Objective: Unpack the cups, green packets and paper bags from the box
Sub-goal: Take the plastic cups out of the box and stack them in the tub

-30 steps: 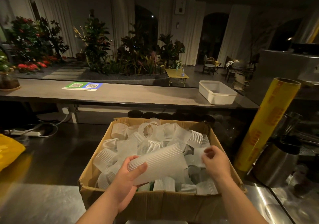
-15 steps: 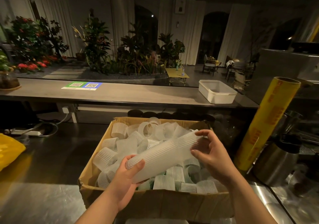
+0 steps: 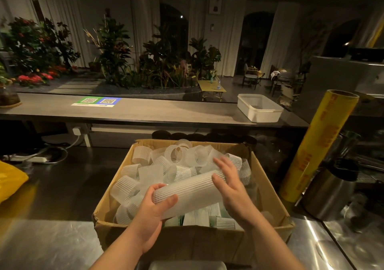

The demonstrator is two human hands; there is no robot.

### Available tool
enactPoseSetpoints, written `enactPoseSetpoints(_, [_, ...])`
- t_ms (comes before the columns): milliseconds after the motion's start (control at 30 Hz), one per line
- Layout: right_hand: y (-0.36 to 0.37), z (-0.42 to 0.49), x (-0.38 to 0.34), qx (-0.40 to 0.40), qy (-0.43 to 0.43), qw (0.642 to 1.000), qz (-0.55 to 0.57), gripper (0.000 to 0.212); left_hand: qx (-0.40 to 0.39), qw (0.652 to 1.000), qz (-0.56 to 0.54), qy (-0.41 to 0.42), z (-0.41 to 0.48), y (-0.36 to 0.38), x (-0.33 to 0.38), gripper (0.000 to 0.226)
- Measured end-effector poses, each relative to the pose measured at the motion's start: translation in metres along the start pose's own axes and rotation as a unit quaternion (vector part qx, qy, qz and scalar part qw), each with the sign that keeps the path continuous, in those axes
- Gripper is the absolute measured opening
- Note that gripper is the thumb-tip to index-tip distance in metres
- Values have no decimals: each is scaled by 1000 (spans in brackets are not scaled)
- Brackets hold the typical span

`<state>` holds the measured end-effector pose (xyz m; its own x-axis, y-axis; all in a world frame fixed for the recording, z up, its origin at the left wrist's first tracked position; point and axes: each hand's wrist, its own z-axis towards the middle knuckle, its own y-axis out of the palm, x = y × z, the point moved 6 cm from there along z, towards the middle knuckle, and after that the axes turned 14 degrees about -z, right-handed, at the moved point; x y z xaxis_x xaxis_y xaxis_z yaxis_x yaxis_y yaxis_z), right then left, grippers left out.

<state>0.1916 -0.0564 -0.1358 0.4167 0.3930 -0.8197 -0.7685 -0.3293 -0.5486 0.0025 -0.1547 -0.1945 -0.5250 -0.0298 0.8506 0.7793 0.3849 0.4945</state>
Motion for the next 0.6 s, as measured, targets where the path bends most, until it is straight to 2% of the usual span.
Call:
enactPoseSetpoints(67, [4, 0, -2, -40, -13, 997, 58, 62, 0, 1000, -4, -2, 0, -2, 0, 62])
enactPoseSetpoints(100, [-1, 0, 0, -25, -8, 993, 114, 61, 0, 1000, -10, -6, 1, -2, 0, 61])
enactPoseSetpoints(167, [-20, 6, 18, 66, 36, 979, 189, 53, -4, 999, -32, -14, 3, -3, -2, 62])
enactPoseSetpoints(200, [-31, 7, 31, 114, 71, 975, 177, 41, -4, 999, -42, -20, 3, -4, -3, 62])
enactPoseSetpoints(233, [-40, 7, 43, 144, 115, 976, 115, 26, -4, 998, -51, -24, 4, -5, -3, 63])
enactPoseSetpoints(267, [-43, 7, 56, 135, 161, 977, 19, 16, -3, 998, -63, -27, 5, -6, -4, 63])
enactPoseSetpoints(333, [-33, 4, 75, 33, 211, 965, -151, 18, 3, 995, -94, -33, 6, -10, -4, 60])
enactPoseSetpoints(400, [-12, 1, 76, -70, 183, 953, -231, 28, 5, 992, -124, -38, 7, -11, -5, 57])
enactPoseSetpoints(500, [24, -1, 48, -171, 73, 949, -253, 47, 0, 987, -153, -42, 6, -11, -6, 54])
enactPoseSetpoints(600, [47, -2, 37, -236, 68, 928, -280, 45, 1, 986, -158, -49, 4, -11, -5, 52])
